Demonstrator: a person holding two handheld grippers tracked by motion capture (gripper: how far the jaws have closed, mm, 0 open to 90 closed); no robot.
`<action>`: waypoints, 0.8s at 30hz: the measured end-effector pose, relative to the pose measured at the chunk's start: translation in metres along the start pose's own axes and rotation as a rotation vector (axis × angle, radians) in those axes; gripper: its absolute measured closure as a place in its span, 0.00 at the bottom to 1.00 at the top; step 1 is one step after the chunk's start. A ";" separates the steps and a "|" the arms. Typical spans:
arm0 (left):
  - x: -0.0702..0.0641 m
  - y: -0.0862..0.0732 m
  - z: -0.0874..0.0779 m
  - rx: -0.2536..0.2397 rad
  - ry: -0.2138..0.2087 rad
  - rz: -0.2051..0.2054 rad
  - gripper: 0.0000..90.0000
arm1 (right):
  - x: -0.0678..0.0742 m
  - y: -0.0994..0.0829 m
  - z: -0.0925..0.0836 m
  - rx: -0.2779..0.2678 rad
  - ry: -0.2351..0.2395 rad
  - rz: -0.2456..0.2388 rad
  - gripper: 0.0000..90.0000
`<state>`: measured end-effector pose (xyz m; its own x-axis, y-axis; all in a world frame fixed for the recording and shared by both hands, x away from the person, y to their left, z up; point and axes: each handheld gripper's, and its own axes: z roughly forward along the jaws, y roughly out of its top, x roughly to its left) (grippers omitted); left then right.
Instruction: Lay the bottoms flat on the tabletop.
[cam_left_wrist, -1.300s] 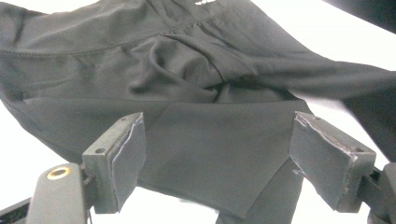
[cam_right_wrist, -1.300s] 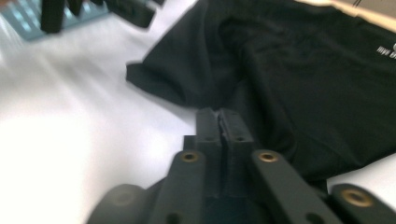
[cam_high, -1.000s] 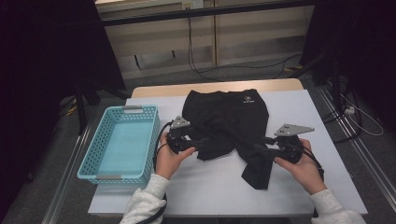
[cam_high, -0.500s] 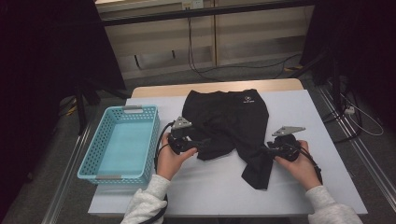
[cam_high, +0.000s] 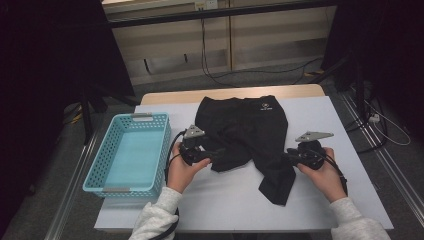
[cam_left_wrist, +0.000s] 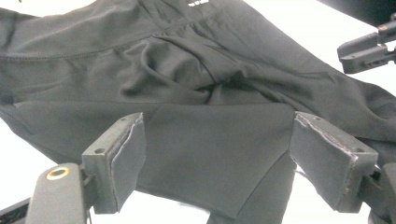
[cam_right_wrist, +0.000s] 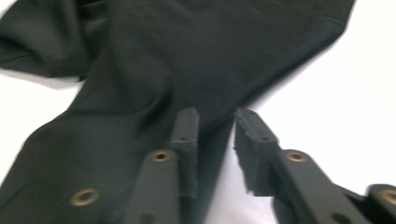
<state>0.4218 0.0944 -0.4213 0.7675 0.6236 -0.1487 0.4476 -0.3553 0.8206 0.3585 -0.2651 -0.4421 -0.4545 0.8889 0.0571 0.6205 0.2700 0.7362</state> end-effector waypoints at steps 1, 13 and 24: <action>0.000 0.000 0.000 -0.001 -0.001 0.000 0.22 | -0.001 0.001 0.003 0.005 -0.017 0.001 0.75; 0.002 -0.005 -0.011 0.000 0.023 -0.001 0.21 | 0.006 0.001 0.020 0.081 0.016 -0.029 0.98; 0.006 -0.003 -0.014 -0.018 0.026 -0.011 0.21 | -0.013 -0.001 -0.018 -0.007 -0.017 0.046 0.99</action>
<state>0.4187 0.1089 -0.4166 0.7502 0.6454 -0.1438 0.4477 -0.3357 0.8288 0.3523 -0.2833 -0.4316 -0.4152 0.9062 0.0796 0.6358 0.2264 0.7379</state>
